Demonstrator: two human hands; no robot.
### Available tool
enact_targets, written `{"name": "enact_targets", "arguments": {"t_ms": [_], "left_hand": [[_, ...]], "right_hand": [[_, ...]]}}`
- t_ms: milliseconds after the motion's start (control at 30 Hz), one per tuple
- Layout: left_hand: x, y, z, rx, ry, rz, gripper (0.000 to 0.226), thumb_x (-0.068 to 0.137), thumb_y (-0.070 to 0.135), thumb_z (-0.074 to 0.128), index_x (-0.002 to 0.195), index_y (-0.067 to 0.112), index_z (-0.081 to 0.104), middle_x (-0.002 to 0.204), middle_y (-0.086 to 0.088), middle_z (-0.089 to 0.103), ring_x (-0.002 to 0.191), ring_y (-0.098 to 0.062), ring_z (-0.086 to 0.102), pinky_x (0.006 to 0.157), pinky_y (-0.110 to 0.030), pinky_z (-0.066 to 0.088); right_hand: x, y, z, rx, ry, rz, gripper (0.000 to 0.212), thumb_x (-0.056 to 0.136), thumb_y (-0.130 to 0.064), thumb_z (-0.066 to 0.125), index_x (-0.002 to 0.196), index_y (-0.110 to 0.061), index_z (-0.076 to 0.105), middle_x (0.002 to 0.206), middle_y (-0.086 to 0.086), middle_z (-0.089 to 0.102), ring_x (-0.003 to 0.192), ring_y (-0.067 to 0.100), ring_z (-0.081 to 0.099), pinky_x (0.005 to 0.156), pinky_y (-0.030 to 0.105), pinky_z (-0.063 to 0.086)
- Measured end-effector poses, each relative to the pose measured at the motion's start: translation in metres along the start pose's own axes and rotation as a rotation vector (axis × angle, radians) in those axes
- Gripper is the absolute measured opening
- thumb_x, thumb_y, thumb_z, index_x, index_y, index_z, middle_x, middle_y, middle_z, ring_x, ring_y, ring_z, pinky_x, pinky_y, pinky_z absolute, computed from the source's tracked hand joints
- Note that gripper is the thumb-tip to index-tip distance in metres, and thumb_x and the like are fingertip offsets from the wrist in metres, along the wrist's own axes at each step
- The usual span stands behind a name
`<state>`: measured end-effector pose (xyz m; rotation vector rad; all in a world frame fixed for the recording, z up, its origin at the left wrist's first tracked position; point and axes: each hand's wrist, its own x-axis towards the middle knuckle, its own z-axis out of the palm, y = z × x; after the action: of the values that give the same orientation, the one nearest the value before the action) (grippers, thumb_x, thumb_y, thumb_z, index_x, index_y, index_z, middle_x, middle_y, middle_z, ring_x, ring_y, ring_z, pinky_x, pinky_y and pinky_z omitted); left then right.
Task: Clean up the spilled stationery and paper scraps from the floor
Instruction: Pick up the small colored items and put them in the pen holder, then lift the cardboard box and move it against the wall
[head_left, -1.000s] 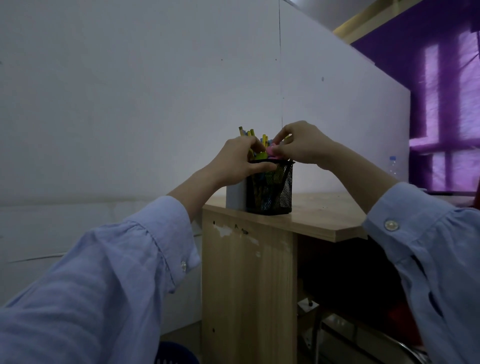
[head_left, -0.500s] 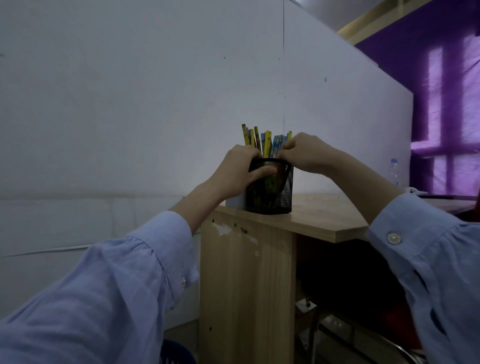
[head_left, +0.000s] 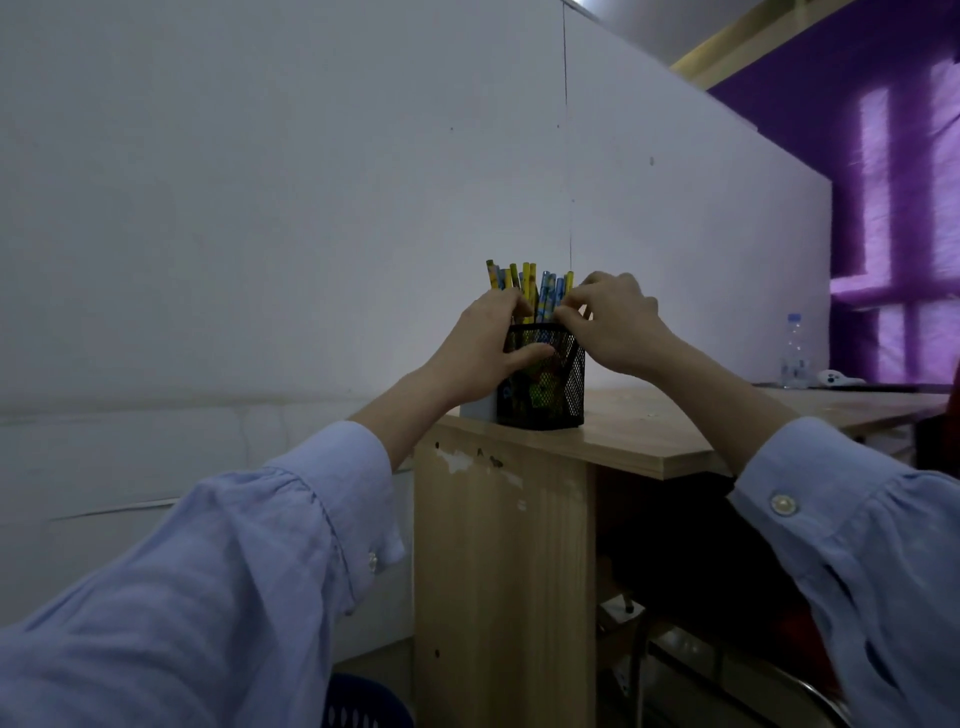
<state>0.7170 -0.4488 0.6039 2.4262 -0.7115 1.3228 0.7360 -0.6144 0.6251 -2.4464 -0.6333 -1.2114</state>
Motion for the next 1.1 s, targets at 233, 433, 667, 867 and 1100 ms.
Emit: {"name": "enact_targets", "arguments": {"t_ms": [233,433,667,867,1100], "left_hand": [[-0.022,-0.008,-0.022,0.061,0.068,0.015,0.032,0.086,0.029,0.065,0.108,0.008,0.056,0.110,-0.008,0.055,0.098,-0.018,0.049,0.083,-0.022,0.038],[-0.062,-0.028,-0.057,0.214,0.046,-0.043,0.032,0.090,0.028,0.059,0.116,0.010,0.054,0.121,-0.007,0.052,0.110,-0.020,0.049,0.088,-0.022,0.037],[-0.130,-0.065,-0.110,0.391,0.028,-0.204,0.035,0.089,0.033,0.058,0.116,0.011,0.054,0.124,-0.007,0.051,0.114,-0.024,0.047,0.094,-0.041,0.044],[-0.219,-0.105,-0.156,0.525,0.024,-0.350,0.045,0.085,0.035,0.061,0.120,0.009,0.049,0.124,-0.006,0.048,0.113,-0.025,0.045,0.093,-0.039,0.043],[-0.357,-0.151,-0.193,0.580,-0.102,-0.659,0.049,0.085,0.040,0.061,0.123,0.012,0.048,0.127,-0.005,0.044,0.117,-0.024,0.043,0.096,-0.038,0.041]], "right_hand": [[-0.005,-0.026,-0.016,0.142,0.067,-0.056,0.020,0.093,-0.023,0.049,0.098,-0.023,0.068,0.103,0.001,0.063,0.104,0.025,0.053,0.093,0.052,0.042],[-0.015,-0.077,-0.006,0.115,-0.123,-0.123,0.012,0.093,-0.028,0.053,0.097,-0.027,0.063,0.094,-0.009,0.057,0.103,0.020,0.056,0.096,0.052,0.042],[-0.035,-0.146,0.033,0.173,-0.224,-0.214,0.016,0.091,-0.031,0.053,0.103,-0.027,0.063,0.105,-0.005,0.060,0.106,0.020,0.054,0.098,0.050,0.041],[-0.064,-0.218,0.095,0.262,-0.341,-0.273,0.026,0.089,-0.032,0.056,0.112,-0.023,0.060,0.115,0.002,0.055,0.109,0.024,0.052,0.095,0.044,0.045],[-0.125,-0.305,0.183,0.349,-0.555,-0.390,0.033,0.090,-0.033,0.056,0.121,-0.021,0.055,0.123,0.006,0.048,0.112,0.026,0.050,0.096,0.042,0.045]]}}
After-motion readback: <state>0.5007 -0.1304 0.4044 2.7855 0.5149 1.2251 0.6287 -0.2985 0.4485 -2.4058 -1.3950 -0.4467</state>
